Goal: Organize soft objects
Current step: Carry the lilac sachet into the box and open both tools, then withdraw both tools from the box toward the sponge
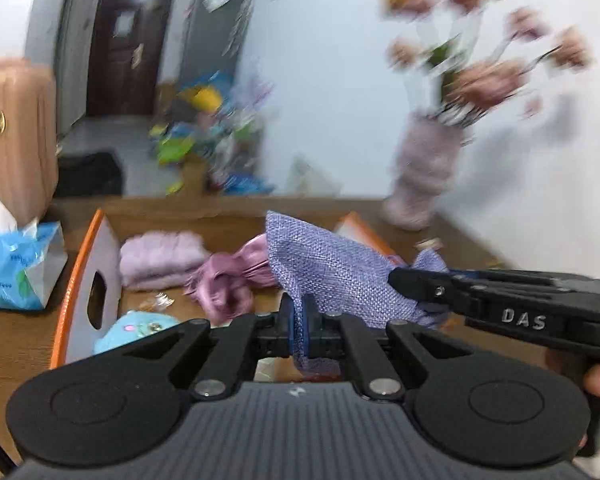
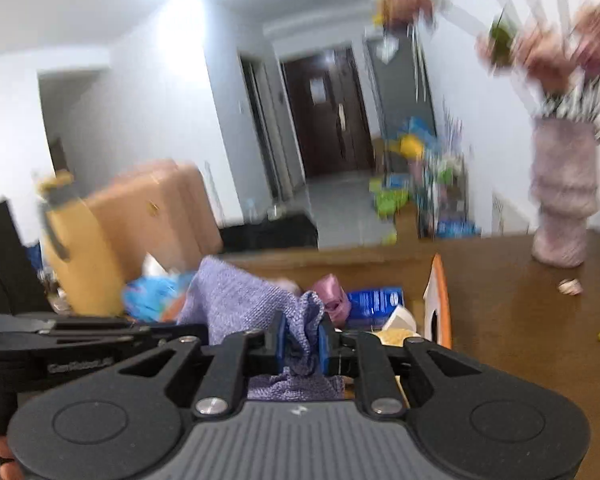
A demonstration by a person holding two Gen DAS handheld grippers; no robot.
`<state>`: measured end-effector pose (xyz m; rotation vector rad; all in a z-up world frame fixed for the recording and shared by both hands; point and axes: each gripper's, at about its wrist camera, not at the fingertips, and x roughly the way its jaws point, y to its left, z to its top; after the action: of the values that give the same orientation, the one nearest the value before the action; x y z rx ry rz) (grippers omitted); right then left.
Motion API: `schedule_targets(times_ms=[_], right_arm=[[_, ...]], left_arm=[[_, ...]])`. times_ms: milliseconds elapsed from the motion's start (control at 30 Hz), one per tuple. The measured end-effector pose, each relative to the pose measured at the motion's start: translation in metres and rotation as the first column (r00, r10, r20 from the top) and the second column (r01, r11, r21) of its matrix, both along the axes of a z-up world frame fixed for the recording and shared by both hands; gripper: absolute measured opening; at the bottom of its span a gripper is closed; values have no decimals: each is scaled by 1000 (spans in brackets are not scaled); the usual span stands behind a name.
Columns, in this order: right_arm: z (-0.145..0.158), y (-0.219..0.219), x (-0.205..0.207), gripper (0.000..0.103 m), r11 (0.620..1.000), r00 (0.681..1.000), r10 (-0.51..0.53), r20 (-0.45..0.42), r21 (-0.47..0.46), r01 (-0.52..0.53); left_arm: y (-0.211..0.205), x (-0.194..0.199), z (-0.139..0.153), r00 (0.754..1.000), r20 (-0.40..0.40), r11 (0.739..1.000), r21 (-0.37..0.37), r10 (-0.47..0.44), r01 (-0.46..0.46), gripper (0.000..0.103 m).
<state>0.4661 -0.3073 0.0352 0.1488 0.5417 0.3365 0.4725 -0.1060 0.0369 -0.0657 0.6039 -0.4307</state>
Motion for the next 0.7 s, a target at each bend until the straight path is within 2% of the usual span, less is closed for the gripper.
schedule_targets(times_ms=[100,200,267,367,400,433,467,500,533,567,700], right_arm=[[-27,12,39,15,993,998,-8,-59,-116,1],[-50,32,45,15,965,995,33,-92,-258,-56],[-53,38,45,15,956,993,39,-107,-287,-69],[-49,39,55,17,956,985,39,-170,-279,-86],[-47,40,57,17,959,983,34,-180,-271,-83],[-43,40,57,21,961,983,32,-182,-266,-81],[-39,38,52,29,962,983,28,-183,-264,-76],[-30,35,45,35,965,983,25,-180,-253,-70],[-22,30,36,52,971,986,26,-163,-230,-63],[-12,23,25,63,978,991,27,-132,-199,-54],[44,9,-17,64,985,1000,3,-21,-170,-7]], left_arm=[[-18,30,-30,999,-44,993,117,6,-1,5],[-28,32,-51,998,-60,979,200,-20,32,5],[-28,26,-53,999,-25,975,219,-34,38,8],[-22,28,-51,999,-44,978,205,-32,41,16],[-19,28,-48,998,-52,980,197,-29,38,20],[-14,26,-44,999,-48,981,191,-23,32,30],[-10,22,-37,999,-35,982,186,-13,19,46],[-4,16,-27,1000,-13,984,179,3,0,53],[0,9,-17,1000,10,985,172,15,-17,57],[6,2,-5,999,30,986,165,26,-31,57],[26,-28,45,990,106,983,147,91,-106,60]])
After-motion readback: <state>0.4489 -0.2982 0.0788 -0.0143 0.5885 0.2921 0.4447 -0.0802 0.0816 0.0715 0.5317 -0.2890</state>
